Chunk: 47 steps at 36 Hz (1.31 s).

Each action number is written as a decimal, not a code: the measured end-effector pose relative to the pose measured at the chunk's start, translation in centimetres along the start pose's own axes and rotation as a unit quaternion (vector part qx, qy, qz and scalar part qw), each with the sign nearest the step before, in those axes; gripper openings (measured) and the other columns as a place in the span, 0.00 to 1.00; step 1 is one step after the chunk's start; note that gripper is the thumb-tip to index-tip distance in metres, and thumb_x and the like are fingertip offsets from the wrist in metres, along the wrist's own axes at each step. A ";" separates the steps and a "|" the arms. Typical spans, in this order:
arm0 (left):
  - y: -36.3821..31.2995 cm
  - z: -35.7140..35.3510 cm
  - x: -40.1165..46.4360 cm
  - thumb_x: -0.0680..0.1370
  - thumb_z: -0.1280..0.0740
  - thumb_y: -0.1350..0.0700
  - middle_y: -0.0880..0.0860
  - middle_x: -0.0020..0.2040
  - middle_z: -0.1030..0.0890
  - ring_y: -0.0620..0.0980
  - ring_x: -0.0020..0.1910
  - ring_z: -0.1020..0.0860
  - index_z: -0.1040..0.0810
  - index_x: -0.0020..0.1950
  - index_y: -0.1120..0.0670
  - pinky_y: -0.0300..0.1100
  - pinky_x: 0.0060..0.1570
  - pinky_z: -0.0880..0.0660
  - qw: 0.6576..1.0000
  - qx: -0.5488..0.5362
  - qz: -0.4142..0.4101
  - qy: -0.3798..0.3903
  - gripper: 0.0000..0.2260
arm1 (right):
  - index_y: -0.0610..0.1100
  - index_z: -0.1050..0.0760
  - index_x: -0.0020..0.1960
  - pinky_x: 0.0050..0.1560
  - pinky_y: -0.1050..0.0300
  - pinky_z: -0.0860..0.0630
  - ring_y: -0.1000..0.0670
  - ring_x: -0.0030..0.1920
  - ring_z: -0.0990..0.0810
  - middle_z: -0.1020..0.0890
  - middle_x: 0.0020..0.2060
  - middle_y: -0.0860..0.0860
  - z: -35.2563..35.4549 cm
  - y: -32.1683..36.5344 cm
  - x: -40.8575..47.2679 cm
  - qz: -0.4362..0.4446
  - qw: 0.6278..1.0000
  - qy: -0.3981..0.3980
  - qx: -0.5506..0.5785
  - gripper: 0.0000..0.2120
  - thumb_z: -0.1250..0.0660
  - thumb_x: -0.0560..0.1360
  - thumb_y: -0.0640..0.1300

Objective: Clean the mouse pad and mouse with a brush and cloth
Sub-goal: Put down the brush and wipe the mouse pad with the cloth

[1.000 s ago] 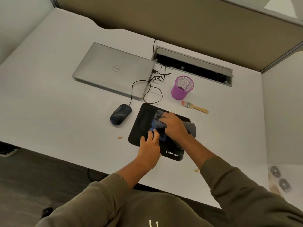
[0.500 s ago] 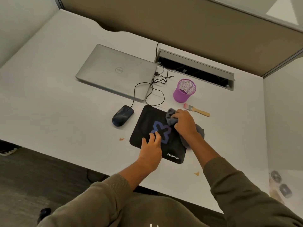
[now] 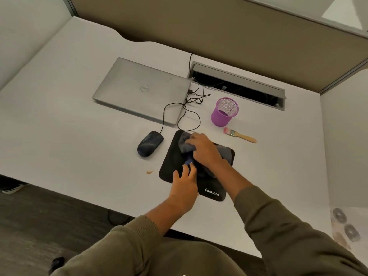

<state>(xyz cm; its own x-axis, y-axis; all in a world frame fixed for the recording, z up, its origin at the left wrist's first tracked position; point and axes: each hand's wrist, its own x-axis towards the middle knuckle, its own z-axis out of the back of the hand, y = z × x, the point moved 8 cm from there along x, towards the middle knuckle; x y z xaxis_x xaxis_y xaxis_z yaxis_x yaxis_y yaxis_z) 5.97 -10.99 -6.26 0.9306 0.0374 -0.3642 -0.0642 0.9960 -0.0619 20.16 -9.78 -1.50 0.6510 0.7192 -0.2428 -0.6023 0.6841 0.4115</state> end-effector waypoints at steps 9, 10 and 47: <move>0.1 -0.1 -0.2 0.82 0.35 0.40 0.61 0.81 0.48 0.63 0.79 0.46 0.42 0.82 0.59 0.63 0.74 0.37 1.000 -0.013 0.001 -0.003 0.36 | 0.47 0.22 0.70 0.64 0.53 0.28 0.46 0.64 0.30 0.26 0.69 0.50 -0.6 1.5 0.9 0.043 0.999 0.021 -0.009 0.24 0.35 0.77 0.32; 0.1 -0.1 -0.1 0.82 0.36 0.40 0.61 0.81 0.48 0.63 0.80 0.46 0.42 0.82 0.59 0.63 0.74 0.37 1.000 -0.014 0.002 -0.002 0.36 | 0.47 0.23 0.71 0.66 0.52 0.28 0.45 0.66 0.30 0.27 0.69 0.49 -0.1 0.7 1.2 0.003 1.000 -0.007 -0.014 0.24 0.34 0.77 0.31; 3.2 -0.4 -3.8 0.82 0.33 0.43 0.57 0.85 0.56 0.59 0.83 0.56 0.50 0.84 0.56 0.59 0.81 0.50 0.993 -0.066 -0.089 0.041 0.39 | 0.47 0.27 0.73 0.65 0.52 0.25 0.45 0.65 0.29 0.26 0.70 0.49 -0.9 -0.8 -2.6 -0.042 0.994 -0.066 -0.070 0.24 0.32 0.77 0.38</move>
<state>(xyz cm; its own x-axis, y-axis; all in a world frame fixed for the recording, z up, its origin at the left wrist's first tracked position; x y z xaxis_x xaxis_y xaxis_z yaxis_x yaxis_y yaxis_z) 2.05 -8.01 -5.45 0.8989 -0.1503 -0.4115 0.0469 0.9669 -0.2507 18.50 -12.09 -1.93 0.7515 0.6426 -0.1497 -0.5956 0.7583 0.2651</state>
